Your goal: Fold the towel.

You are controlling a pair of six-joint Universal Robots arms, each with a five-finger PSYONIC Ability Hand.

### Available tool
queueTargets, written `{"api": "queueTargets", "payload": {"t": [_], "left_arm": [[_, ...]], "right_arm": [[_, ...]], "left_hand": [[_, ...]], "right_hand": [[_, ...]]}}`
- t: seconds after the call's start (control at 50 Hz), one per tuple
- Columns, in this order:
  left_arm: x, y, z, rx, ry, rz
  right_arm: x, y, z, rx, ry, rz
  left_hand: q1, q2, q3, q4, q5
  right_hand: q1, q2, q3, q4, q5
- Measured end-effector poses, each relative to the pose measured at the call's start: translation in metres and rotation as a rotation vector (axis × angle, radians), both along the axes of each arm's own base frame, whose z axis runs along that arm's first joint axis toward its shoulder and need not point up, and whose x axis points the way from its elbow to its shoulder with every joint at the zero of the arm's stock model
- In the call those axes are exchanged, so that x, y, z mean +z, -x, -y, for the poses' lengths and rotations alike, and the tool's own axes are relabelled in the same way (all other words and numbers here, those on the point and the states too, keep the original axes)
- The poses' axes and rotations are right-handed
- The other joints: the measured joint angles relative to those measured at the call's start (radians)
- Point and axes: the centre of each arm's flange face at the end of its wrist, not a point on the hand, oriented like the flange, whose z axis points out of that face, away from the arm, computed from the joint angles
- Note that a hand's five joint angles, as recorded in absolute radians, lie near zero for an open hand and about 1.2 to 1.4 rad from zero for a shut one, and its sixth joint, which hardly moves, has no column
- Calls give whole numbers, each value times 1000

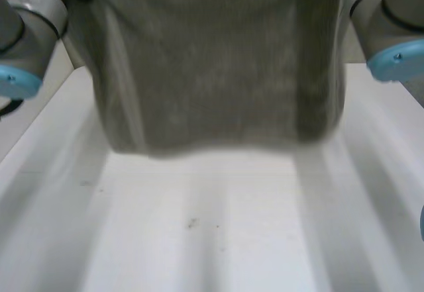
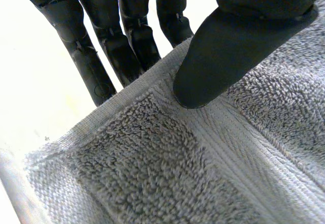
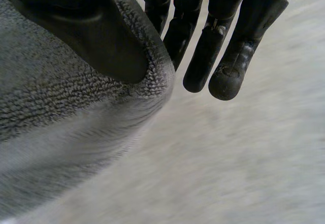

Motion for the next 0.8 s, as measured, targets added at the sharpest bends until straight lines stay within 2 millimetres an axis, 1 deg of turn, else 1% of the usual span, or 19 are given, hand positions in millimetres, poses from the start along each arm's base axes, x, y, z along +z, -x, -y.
{"api": "queueTargets", "payload": {"t": [0.02, 0.04, 0.08, 0.14, 0.18, 0.26, 0.32, 0.34, 0.36, 0.4, 0.46, 0.5, 0.52, 0.54, 0.64, 0.66, 0.7, 0.76, 0.8], "left_arm": [[6, -1, 0, 2, 17, -19], [19, -4, -2, 4, 50, -57], [32, -7, -4, 5, 80, -102], [38, -11, -8, 5, 87, -132], [33, -13, -9, 7, 62, -135], [1, -17, -13, 17, -60, -105], [-39, -22, -20, 27, -190, -66], [-49, -23, -22, 29, -218, -56], [-65, -25, -26, 30, -267, -40], [-95, -28, -33, 28, -349, -9], [-127, -32, -43, 23, -425, 29], [-152, -36, -52, 21, -476, 69], [-159, -37, -54, 20, -487, 80], [-170, -39, -58, 21, -503, 102], [-197, -46, -67, 33, -522, 173], [-199, -47, -68, 35, -521, 180], [-205, -50, -70, 46, -517, 203], [-208, -54, -69, 57, -511, 213], [-207, -56, -68, 64, -507, 214]], "right_arm": [[6, 0, -1, 3, 23, 14], [17, 1, -4, 11, 61, 39], [30, 3, -10, 28, 91, 61], [32, 3, -15, 48, 75, 57], [23, 3, -18, 65, 15, 28], [-17, 2, -25, 94, -189, -73], [-60, 4, -33, 113, -380, -168], [-69, 4, -35, 117, -414, -185], [-88, 6, -40, 127, -486, -223], [-118, 8, -48, 148, -593, -279], [-154, 11, -59, 182, -700, -332], [-185, 14, -68, 210, -771, -360], [-192, 14, -70, 216, -784, -364], [-205, 15, -75, 226, -806, -371], [-250, 20, -89, 241, -845, -368], [-254, 21, -90, 240, -845, -364], [-267, 23, -93, 231, -843, -343], [-275, 25, -94, 218, -839, -308], [-276, 26, -94, 209, -839, -277]], "left_hand": [[0, 0, 0, 0, 0], [0, 0, 0, 0, 0], [0, 0, 0, 0, 0], [0, 0, 0, 0, 0], [3, 0, 0, 0, 0], [3, 0, 0, 0, 1], [3, 0, 0, 0, 1], [3, 0, 0, 0, 1], [3, 0, 0, 0, 1], [3, 0, 0, 1, 1], [3, 0, 0, 1, 1], [3, 0, 0, 1, 1], [3, 0, 0, 1, 1], [3, 0, 0, 1, 1], [3, 0, 0, 1, 2], [3, 0, 0, 1, 1], [3, 0, 0, 1, 1], [3, 0, 0, 1, 1], [3, 0, 0, 1, 1]], "right_hand": [[0, 0, 0, 0, 0], [0, 0, 0, 0, 0], [0, 0, 0, 0, 0], [0, 0, 0, 0, 0], [1, 0, 0, 0, 2], [1, 0, 0, 0, 3], [1, 0, 0, 0, 3], [1, 0, 0, 0, 3], [1, 0, 0, 0, 3], [1, 0, 0, 0, 3], [1, 0, 0, 0, 3], [1, 0, 0, 0, 3], [1, 0, 0, 0, 3], [1, 0, 0, 0, 3], [1, 0, 0, 0, 3], [1, 0, 0, 0, 3], [-105, -105, 232, -109, -111], [-235, -229, 263, -239, -242], [-290, -278, 230, -294, -299]]}}
